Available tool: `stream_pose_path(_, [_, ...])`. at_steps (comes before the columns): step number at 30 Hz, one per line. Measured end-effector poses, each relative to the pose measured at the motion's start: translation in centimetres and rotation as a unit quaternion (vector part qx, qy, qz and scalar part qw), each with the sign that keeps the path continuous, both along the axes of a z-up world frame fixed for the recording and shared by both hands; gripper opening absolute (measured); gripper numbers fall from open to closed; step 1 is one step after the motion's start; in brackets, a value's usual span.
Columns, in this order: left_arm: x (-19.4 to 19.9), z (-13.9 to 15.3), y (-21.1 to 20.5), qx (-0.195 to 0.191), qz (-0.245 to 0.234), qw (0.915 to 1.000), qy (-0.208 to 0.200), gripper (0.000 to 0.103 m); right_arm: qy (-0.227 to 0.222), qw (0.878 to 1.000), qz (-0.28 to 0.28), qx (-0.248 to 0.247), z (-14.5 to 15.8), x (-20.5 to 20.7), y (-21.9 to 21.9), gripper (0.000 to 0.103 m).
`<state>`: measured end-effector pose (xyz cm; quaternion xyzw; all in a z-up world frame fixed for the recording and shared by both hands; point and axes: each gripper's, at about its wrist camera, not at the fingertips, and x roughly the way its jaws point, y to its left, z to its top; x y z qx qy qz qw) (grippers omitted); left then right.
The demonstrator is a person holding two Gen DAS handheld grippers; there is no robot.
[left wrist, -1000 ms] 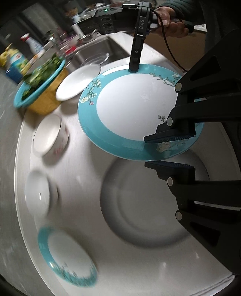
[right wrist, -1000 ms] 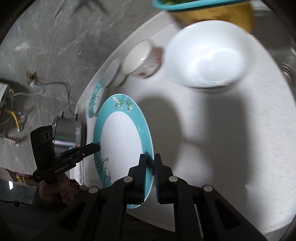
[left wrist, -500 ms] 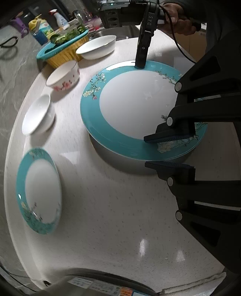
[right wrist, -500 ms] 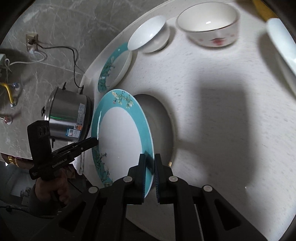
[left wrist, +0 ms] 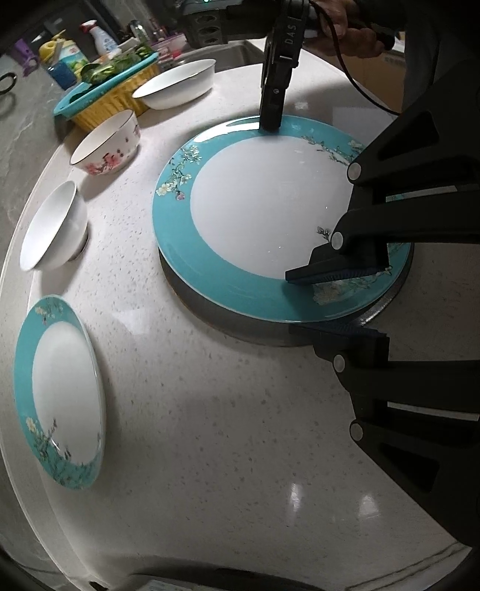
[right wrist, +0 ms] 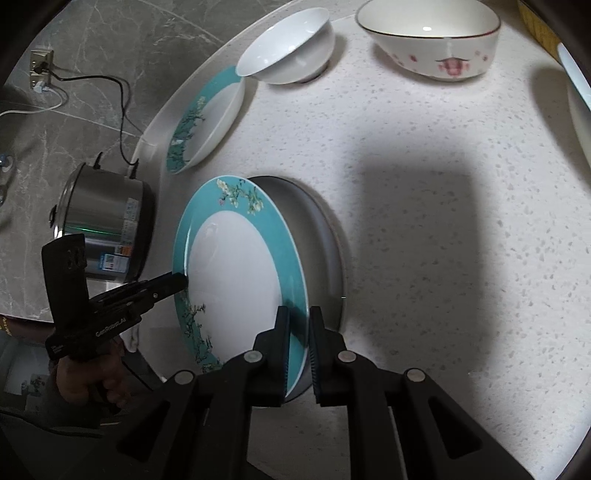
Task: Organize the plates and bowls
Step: 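Lower the teal-rimmed plate onto the grey-rimmed plate and open both tools, then move both tools to the second teal-rimmed plate by the wall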
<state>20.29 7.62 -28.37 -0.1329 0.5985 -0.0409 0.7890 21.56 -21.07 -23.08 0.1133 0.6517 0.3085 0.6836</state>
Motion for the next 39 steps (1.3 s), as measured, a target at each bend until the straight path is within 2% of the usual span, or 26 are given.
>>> stream_pose_path(5, [0.3,0.1,-0.8,0.011,-0.004,0.9999,-0.002,0.019,-0.01,1.0,-0.001,-0.012,0.0,-0.2,0.1,0.013])
stream_pose_path(12, [0.0,0.3,-1.7,0.04,-0.002,0.9992,-0.011,0.02,-0.045,0.997,0.021,-0.052,0.5,-0.7,1.5,0.016])
stream_pose_path(22, [-0.2,0.2,-3.0,0.093,-0.027,0.9949,-0.026,0.022,-0.105,0.985,0.048,-0.127,1.2,-2.0,3.6,0.022])
stream_pose_path(29, [-0.2,-0.1,-4.1,0.134,-0.051,0.9888,-0.04,0.025,-0.16,0.967,0.061,-0.191,1.4,-3.3,5.4,0.027])
stream_pose_path(30, [-0.2,-0.1,-4.2,0.136,-0.053,0.9885,-0.041,0.028,-0.168,0.963,0.063,-0.199,1.4,-3.5,5.7,0.028])
stream_pose_path(35, [-0.4,-0.2,-4.2,0.141,-0.062,0.9867,-0.052,0.029,-0.212,0.943,0.081,-0.245,1.1,-4.6,6.7,0.029])
stream_pose_path(39, [-0.5,-0.1,-3.7,0.132,-0.064,0.9877,-0.055,0.029,-0.226,0.939,0.073,-0.249,1.1,-5.0,6.6,0.029])
